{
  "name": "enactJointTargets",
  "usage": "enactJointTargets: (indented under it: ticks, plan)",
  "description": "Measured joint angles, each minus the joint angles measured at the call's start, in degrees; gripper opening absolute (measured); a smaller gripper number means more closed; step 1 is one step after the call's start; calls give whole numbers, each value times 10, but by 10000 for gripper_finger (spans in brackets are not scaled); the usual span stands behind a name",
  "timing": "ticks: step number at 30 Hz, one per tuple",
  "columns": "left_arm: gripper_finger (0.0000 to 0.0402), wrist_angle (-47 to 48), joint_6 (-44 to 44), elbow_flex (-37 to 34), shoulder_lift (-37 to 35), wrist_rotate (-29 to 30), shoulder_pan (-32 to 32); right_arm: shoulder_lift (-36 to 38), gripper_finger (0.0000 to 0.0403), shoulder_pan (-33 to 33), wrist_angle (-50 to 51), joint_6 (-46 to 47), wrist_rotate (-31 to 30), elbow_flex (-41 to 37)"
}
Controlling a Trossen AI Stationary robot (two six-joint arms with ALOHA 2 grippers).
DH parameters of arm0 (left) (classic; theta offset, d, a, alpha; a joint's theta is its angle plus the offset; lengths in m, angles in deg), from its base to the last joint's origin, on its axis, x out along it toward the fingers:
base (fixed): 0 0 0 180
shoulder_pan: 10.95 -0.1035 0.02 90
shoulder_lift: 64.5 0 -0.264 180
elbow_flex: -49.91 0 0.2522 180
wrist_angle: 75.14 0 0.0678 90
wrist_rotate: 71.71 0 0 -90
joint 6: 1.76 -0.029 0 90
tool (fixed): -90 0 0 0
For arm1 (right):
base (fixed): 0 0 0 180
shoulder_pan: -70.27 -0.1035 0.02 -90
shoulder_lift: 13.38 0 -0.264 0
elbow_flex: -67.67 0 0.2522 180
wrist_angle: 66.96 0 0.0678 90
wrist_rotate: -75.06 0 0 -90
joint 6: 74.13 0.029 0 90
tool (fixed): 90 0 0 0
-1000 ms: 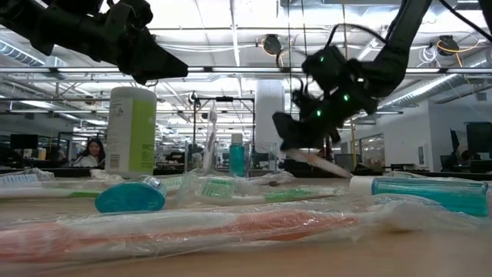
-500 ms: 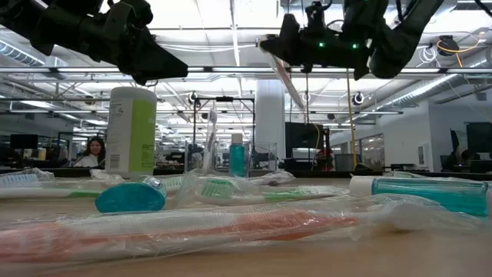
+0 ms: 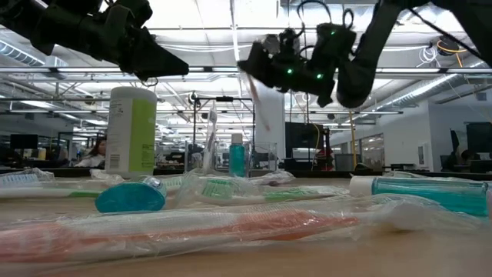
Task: Pick & Place toothbrushing station
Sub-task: Put the orange toothbrush into the transparent organizer
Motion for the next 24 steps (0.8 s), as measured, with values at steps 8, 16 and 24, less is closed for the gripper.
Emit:
enactJointTargets:
  ticks: [8, 16, 24]
  plan:
    - [113, 5, 23, 0, 0, 0, 0, -47, 24, 12, 13, -5, -31, 17]
    - [113, 8, 65, 0, 0, 0, 0, -47, 30, 14, 40, -21, -31, -3]
    - [113, 7, 80, 0, 0, 0, 0, -45, 39, 14, 33, -26, -32, -36]
